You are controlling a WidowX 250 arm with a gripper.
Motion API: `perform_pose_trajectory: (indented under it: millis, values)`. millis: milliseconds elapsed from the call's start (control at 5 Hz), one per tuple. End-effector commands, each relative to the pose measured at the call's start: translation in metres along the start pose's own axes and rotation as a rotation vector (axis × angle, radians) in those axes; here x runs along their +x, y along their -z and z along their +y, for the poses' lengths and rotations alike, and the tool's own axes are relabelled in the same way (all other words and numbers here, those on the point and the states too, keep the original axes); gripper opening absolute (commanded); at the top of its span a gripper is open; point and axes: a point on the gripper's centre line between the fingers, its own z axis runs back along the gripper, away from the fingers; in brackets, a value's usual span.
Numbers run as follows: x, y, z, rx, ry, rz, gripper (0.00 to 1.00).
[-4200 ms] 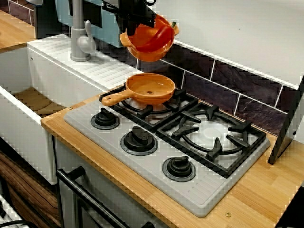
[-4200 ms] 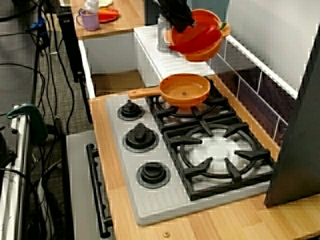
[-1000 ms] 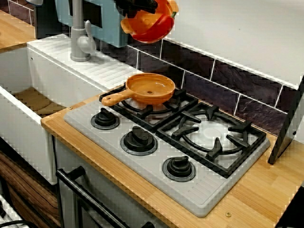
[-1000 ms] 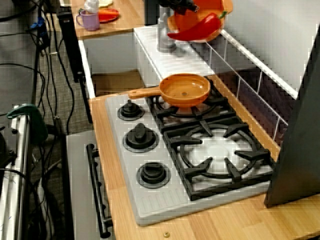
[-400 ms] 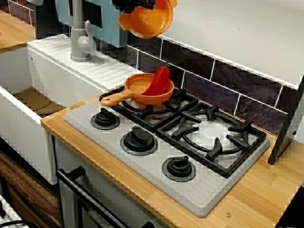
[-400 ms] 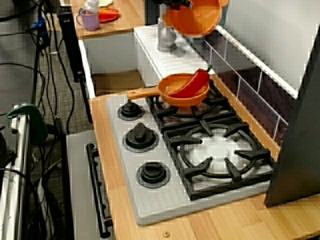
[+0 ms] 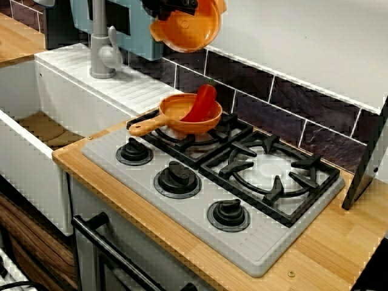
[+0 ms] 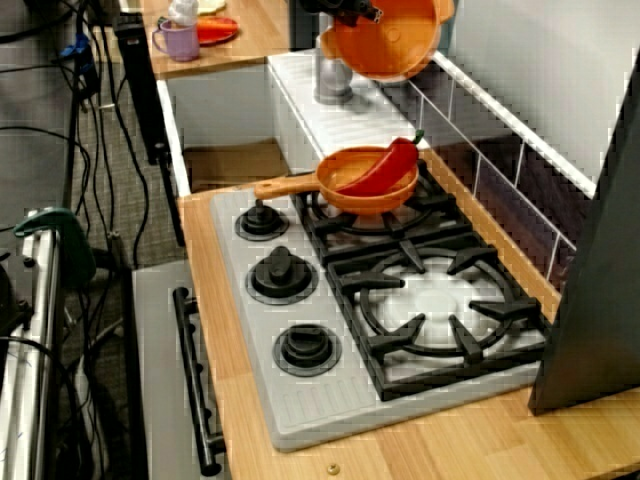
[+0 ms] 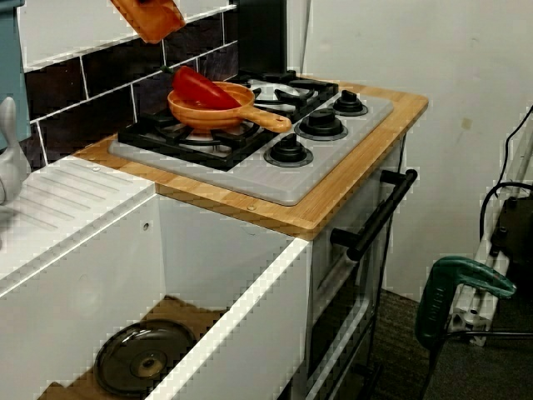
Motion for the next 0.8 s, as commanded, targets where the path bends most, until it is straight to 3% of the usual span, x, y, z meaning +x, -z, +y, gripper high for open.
perform_pose_trajectory:
  millis: [0, 600]
  values:
    - [0.027, -0.007, 0.011, -0.056, -0.019, 0.044, 0.00]
    - [0.025, 0.004, 0.006, -0.092, 0.003, 0.172, 0.00]
